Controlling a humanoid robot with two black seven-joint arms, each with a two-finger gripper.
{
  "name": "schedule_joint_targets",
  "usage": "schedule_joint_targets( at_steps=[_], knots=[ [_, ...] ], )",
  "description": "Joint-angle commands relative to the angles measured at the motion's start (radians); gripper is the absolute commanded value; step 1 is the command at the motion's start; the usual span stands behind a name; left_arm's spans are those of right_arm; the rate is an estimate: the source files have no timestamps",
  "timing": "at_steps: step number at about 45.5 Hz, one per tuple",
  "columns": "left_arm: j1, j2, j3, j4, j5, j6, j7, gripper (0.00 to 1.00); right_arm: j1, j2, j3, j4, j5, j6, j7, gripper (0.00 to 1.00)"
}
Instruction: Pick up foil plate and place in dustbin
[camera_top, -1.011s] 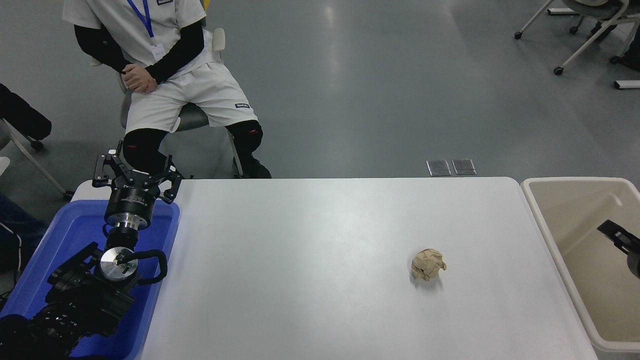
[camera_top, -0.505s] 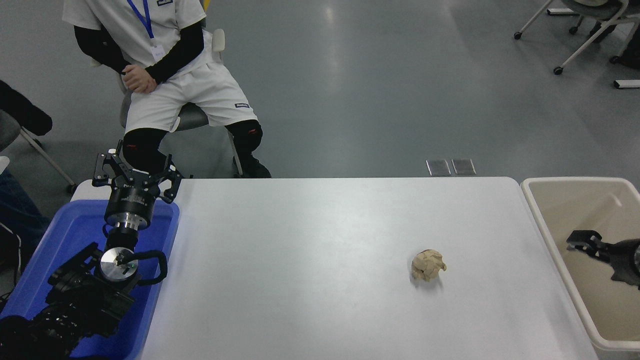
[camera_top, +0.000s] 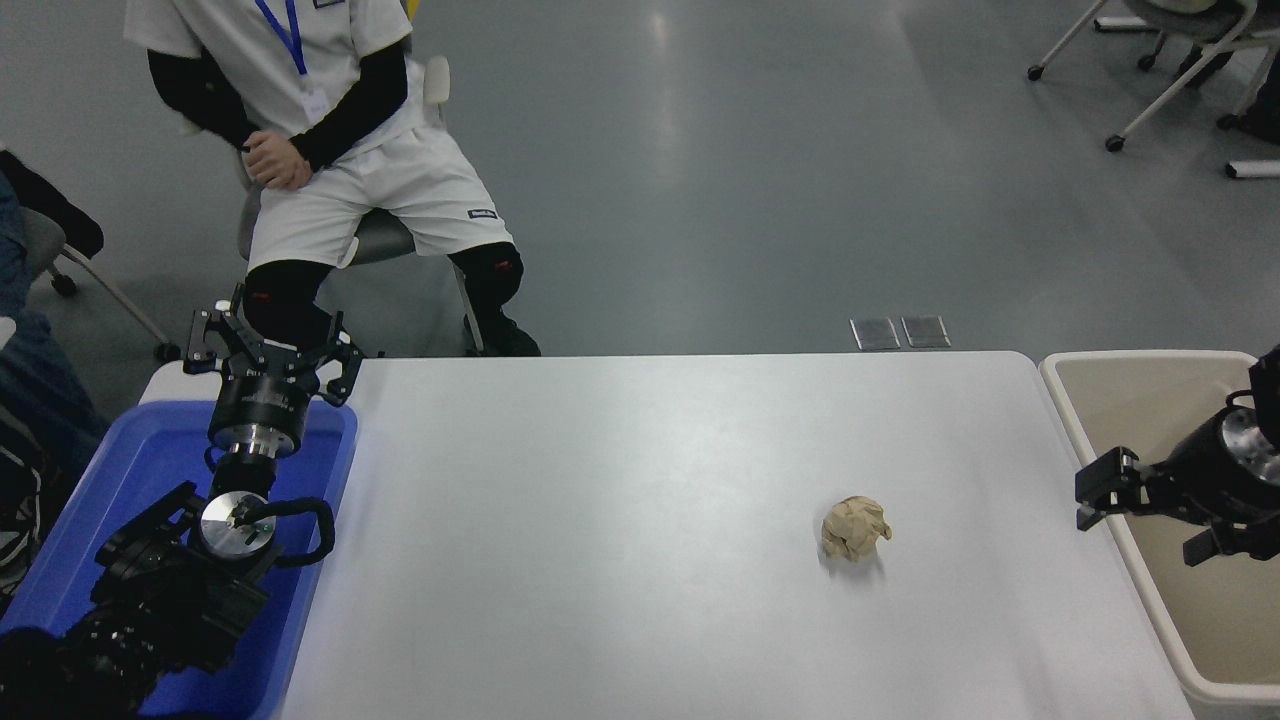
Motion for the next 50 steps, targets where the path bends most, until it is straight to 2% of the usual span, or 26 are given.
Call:
schedule_joint_targets(
  at_steps=[1, 6, 21, 38, 50],
  knots=[
    [0.0, 0.0, -0.001, 0.0, 0.0, 0.0, -0.001, 0.99, 0.113, 0.1, -0.005, 0.025, -0.059, 0.052, 0.001, 1.0],
    [0.0, 0.0, -0.001, 0.0, 0.0, 0.0, -0.001, 0.99, 0.184, 0.13, 0.007, 0.055, -0.059, 0.052, 0.001, 1.0],
    [0.0, 0.0, -0.001, 0.0, 0.0, 0.0, -0.001, 0.99, 0.242, 0.13, 0.2, 0.058, -0.051, 0.052, 0.003, 1.0],
    [0.0, 0.0, -0.001, 0.001, 0.0, 0.0, -0.001, 0.99, 0.253, 0.173, 0.168, 0.052, -0.066, 0.052, 0.0, 1.0],
    [0.0, 0.0, 0.001, 0.0, 0.0, 0.0, -0.001, 0.99, 0.29, 0.207, 0.025, 0.049, -0.065, 0.052, 0.0, 1.0]
  ],
)
